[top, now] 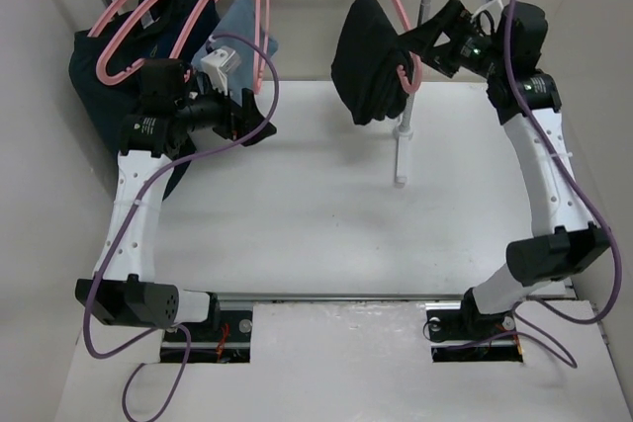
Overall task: Place the trousers on the hanger
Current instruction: Place the hanger at the clothesline, then reset both arms
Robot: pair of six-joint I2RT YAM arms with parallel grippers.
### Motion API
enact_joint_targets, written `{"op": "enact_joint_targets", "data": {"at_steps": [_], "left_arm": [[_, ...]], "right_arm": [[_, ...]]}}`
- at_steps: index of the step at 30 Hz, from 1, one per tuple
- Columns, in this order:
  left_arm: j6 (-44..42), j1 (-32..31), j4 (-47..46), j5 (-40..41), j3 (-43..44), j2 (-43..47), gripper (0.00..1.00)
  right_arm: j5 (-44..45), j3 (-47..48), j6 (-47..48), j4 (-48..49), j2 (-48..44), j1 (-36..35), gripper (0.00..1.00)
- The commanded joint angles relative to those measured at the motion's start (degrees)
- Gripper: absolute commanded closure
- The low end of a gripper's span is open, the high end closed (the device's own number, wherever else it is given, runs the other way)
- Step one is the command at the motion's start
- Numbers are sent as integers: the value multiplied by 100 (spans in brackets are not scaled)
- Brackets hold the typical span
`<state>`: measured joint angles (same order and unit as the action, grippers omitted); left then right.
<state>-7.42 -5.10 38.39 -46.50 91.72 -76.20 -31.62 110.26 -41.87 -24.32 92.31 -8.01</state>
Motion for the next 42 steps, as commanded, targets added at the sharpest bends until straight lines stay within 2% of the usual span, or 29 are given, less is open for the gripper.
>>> {"op": "enact_joint_targets", "data": {"at_steps": [1, 6, 8, 12, 13, 17, 20, 24, 29, 42], "left_arm": [[30, 106, -148, -88, -67, 202, 0], [-233, 106, -17, 280, -189, 255, 0], [-521, 106, 36, 527, -391, 368, 0], [-1127, -147, -323, 1458, -1540, 808, 0], [-1295, -236, -515, 1860, -2170, 931, 0], [-1657, -360, -1226, 2995, -3694, 1362, 0], [-1579, -360, -1937, 3803, -4519, 1512, 0], [-1132, -307, -2423, 3912, -4926, 1653, 0], [-937, -193, -2714, 4078, -5006, 1653, 0], [-989, -193, -2890, 4193, -5191, 1653, 0]], "right_arm": [[331, -118, 634, -379, -704, 142, 0], [752, -583, 1014, -856, -1521, 545, 0], [884, -1250, 1084, -856, -2143, 712, 0], [1823, -2761, 1443, -856, -3060, 907, 0], [2208, -3086, 1505, -856, -3201, 907, 0], [2704, -5025, 1629, -286, -3904, 959, 0], [2844, -5908, 1682, 478, -4519, 1012, 0], [3275, -7164, 1481, 1253, -5284, 1012, 0], [3663, -7659, 866, 1456, -5777, 1012, 0], [3961, -7545, 574, 1113, -5777, 1012, 0]]}}
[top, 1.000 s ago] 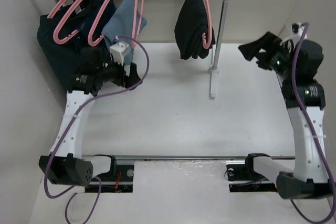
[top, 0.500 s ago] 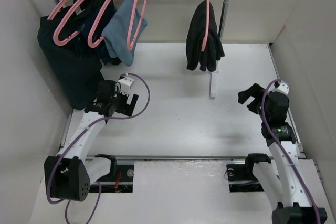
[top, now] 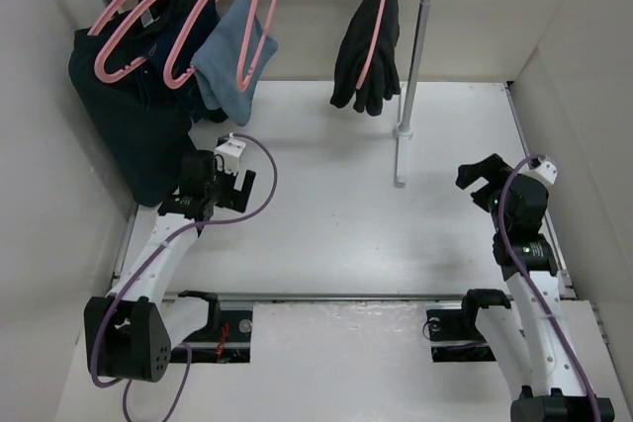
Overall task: Place the trousers on the hanger
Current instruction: Reset both arms
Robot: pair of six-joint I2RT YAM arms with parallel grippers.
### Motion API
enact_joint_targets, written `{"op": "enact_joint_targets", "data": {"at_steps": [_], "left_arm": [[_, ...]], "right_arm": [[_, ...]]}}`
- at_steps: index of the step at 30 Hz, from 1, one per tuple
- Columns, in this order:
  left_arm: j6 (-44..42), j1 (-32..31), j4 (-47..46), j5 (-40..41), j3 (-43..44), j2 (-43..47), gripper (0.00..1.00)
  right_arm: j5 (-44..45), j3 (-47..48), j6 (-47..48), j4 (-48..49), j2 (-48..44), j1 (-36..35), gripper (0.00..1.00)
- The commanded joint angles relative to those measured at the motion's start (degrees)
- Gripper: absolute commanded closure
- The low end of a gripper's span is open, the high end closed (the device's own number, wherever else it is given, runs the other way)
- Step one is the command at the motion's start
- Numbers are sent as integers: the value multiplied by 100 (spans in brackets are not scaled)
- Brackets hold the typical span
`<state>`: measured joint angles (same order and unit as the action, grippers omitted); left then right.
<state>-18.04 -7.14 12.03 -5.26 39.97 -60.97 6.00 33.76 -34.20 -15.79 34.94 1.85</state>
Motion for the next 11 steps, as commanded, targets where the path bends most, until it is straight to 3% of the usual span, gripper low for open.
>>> {"op": "enact_joint_targets", "data": {"at_steps": [1, 11], "left_arm": [[73, 11, -254, 69, -15, 129, 0], [73, 11, -254, 69, -68, 76, 0]], "right_arm": [[252, 157, -271, 261, -40, 78, 0], [410, 210, -430, 261, -40, 79, 0]]}}
